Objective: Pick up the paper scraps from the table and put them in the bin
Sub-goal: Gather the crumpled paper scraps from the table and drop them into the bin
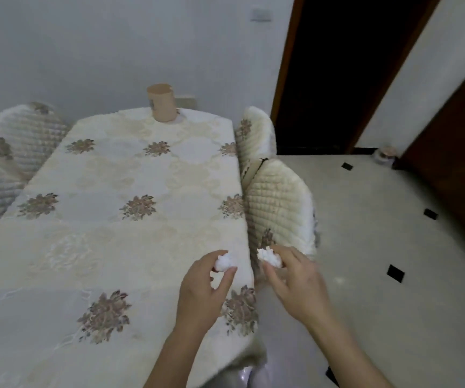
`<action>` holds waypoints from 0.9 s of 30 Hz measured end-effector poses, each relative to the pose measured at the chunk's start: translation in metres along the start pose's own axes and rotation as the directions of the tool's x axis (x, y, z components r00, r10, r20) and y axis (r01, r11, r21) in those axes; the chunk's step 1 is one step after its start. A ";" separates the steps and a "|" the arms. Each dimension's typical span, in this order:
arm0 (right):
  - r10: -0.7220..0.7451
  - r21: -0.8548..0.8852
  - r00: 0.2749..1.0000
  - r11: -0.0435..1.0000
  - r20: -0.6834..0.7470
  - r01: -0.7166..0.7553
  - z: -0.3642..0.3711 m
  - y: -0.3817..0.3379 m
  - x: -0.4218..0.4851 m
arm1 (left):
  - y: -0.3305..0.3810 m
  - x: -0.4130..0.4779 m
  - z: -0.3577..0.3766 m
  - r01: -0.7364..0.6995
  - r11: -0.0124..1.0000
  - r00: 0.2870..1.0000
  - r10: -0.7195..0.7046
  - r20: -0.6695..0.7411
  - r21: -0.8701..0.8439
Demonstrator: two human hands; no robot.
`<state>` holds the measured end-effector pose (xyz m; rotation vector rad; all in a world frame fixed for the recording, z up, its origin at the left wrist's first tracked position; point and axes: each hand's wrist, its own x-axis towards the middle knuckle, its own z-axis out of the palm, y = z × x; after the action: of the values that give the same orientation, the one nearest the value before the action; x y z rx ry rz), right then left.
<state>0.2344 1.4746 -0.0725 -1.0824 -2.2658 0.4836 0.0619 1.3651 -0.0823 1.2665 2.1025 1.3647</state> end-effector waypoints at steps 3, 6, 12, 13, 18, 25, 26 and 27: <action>0.107 -0.021 0.992 0.994 -0.069 -0.108 -0.026 0.025 -0.022 | 0.018 0.000 0.032 -0.056 0.998 0.993 0.058 0.107 -0.022; 0.199 -0.034 0.970 0.978 -0.140 -0.206 -0.052 0.048 -0.041 | 0.038 0.004 0.062 -0.127 0.991 0.971 0.133 0.198 -0.043; 0.328 -0.029 0.914 0.938 -0.237 -0.344 -0.092 0.104 -0.062 | 0.076 0.012 0.123 -0.206 0.977 0.927 0.211 0.309 -0.050; 0.338 -0.025 0.907 0.935 -0.251 -0.355 -0.097 0.113 -0.062 | 0.082 0.015 0.134 -0.214 0.975 0.921 0.221 0.322 -0.056; 0.388 0.009 0.881 0.916 -0.271 -0.400 -0.116 0.172 -0.045 | 0.109 0.040 0.193 -0.234 0.969 0.902 0.247 0.355 -0.079; 0.385 0.012 0.899 0.920 -0.210 -0.391 -0.155 0.289 0.024 | 0.160 0.112 0.314 -0.237 0.971 0.915 0.231 0.332 -0.024; 0.377 0.015 0.904 0.924 -0.202 -0.382 -0.162 0.306 0.036 | 0.168 0.123 0.331 -0.239 0.971 0.920 0.228 0.319 -0.005; 0.368 0.017 0.910 0.928 -0.191 -0.371 -0.170 0.321 0.048 | 0.176 0.131 0.345 -0.238 0.971 0.926 0.224 0.304 0.007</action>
<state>0.5055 1.7193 -0.0992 -1.5122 -1.9063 0.4835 0.3088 1.6911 -0.0754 1.6686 1.8284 1.1293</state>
